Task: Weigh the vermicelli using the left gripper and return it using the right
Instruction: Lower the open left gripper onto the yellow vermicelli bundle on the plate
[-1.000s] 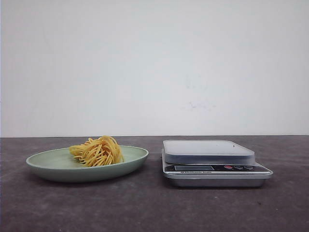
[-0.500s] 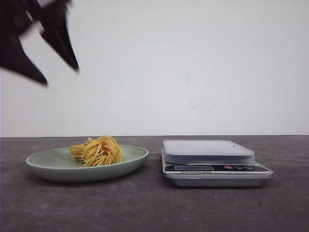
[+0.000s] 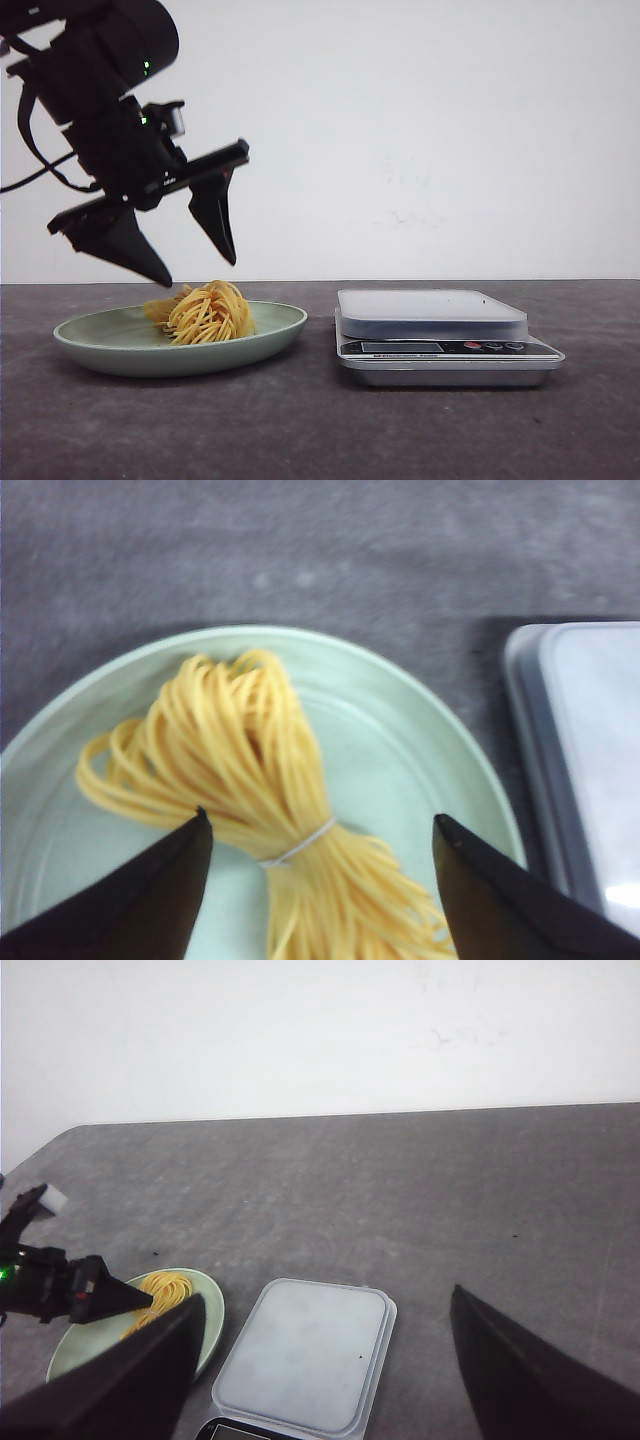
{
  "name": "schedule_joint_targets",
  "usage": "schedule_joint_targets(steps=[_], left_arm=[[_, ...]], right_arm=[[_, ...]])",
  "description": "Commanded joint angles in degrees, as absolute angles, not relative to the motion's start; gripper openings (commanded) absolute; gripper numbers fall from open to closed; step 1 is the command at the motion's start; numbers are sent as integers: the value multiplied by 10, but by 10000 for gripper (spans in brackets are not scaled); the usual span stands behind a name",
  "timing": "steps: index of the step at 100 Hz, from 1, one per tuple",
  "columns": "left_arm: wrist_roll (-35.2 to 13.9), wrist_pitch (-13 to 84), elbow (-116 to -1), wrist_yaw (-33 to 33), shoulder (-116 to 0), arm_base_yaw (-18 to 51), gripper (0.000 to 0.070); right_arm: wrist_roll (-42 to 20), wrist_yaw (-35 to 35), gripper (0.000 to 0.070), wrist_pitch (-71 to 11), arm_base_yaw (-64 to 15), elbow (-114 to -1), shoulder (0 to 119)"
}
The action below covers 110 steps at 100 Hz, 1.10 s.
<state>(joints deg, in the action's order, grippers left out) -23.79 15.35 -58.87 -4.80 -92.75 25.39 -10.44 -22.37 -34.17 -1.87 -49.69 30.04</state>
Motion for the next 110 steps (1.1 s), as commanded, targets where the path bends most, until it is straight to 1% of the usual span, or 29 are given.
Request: schedule_joint_targets(steps=[1, 11, 28, 51, 65, 72, 96, 100, 104, 110], left_arm=[[-251, 152, -602, -44, -944, 259, 428], [-252, 153, -602, -27, -950, 262, 428], [-256, 154, -602, -25, -951, 270, 415], [-258, 157, -602, -12, -961, 282, 416], [-259, 161, -602, -12, -968, 283, 414], [-261, 172, -602, -10, -971, 283, 392], [-263, 171, -602, -10, -980, 283, 388], [-263, 171, -602, -10, -981, 283, 361], [-262, 171, -602, -10, -981, 283, 290], [-262, 171, -602, -11, -981, 283, 166]], right_arm=[[-101, -225, 495, -339, -20, -507, 302], [-101, -226, 495, -339, -21, -507, 302], [-101, -226, 495, -337, -21, -507, 302], [-101, -229, 494, -335, -21, -507, 302], [-103, -238, 494, -335, -21, -507, 302], [-103, -245, 494, -337, -21, -507, 302], [-103, -246, 494, -337, -21, -507, 302], [-103, -246, 494, -337, -21, -507, 302], [-103, -246, 494, -337, -21, -507, 302], [-103, -246, 494, -336, -21, -507, 302]])
